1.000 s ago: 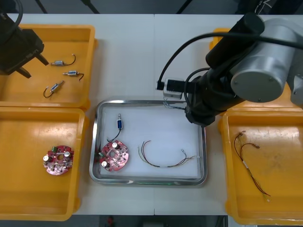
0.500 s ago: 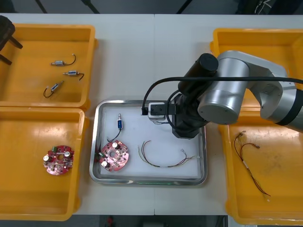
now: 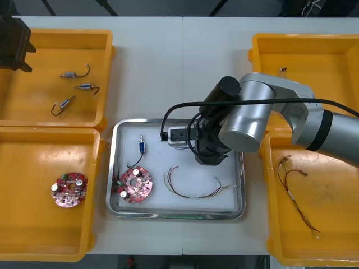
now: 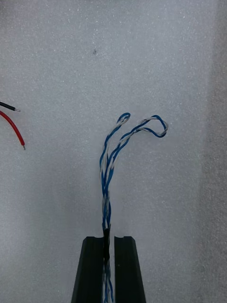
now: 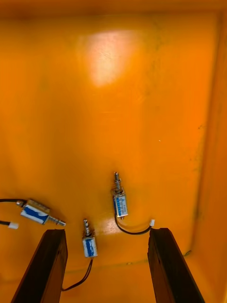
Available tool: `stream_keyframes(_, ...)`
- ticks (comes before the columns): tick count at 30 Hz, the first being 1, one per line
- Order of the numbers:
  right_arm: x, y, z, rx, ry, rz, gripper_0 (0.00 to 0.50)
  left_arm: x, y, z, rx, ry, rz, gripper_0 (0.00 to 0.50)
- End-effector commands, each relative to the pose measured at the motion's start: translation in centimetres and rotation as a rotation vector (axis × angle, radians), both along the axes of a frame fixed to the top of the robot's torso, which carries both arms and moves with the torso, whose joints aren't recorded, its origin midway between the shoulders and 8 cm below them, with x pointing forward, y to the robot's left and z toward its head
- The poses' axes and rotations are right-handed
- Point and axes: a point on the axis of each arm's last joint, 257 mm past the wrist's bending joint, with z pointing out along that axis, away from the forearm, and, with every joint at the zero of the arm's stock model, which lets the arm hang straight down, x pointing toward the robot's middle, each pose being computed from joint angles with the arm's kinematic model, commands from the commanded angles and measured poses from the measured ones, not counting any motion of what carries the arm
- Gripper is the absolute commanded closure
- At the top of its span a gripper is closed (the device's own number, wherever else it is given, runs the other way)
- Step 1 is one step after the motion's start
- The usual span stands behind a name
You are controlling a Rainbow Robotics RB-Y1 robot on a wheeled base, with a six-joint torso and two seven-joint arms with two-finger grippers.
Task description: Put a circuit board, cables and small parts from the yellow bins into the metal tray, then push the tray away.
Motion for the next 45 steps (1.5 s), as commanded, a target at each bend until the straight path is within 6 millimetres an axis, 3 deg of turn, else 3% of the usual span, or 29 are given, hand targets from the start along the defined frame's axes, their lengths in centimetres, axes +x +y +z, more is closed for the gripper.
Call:
stream_keyframes(1,0.5,1.6,1.6,-0.003,-0.043,0.050,0.125,3.2,-3.0,2.6,0.009,-0.094,-0.037,0.000)
stream_keyframes(2,0.5,1.5,1.5,-0.005,-0.041,0.045,0.009,3.6,-3.2,2.3,0.015,-0.099,-0.034,0.000)
stream_keyframes(3,0.5,1.3,1.5,-0.006,-0.040,0.041,0.000,3.9,-3.6,1.9,0.023,-0.103,-0.035,0.000)
stream_keyframes(12,1.0,1.0,2.8,0.011,-0.045,0.019,0.000,5.4,-4.9,0.3,0.044,-0.119,-0.024,0.000)
stream_keyframes(16,1.1,0.3,5.3,0.005,-0.039,-0.012,0.000,6.7,-5.9,-0.7,0.033,-0.146,-0.020,0.000)
stream_keyframes(25,0.3,-2.5,10.5,-0.018,-0.015,-0.100,0.000,6.9,-6.9,-3.3,0.081,-0.124,-0.048,0.000)
stream_keyframes(31,-0.1,-5.0,13.5,0.020,0.041,-0.197,0.000,6.8,-7.2,-4.8,0.093,-0.112,-0.051,0.000)
stream_keyframes(37,-0.3,-9.2,16.5,0.092,0.083,-0.333,0.000,6.4,-6.3,-5.7,0.110,-0.088,-0.043,0.000)
stream_keyframes(45,-0.9,-14.5,18.1,0.216,0.137,-0.631,0.000,6.2,-7.1,-6.7,0.112,-0.077,-0.064,0.000)
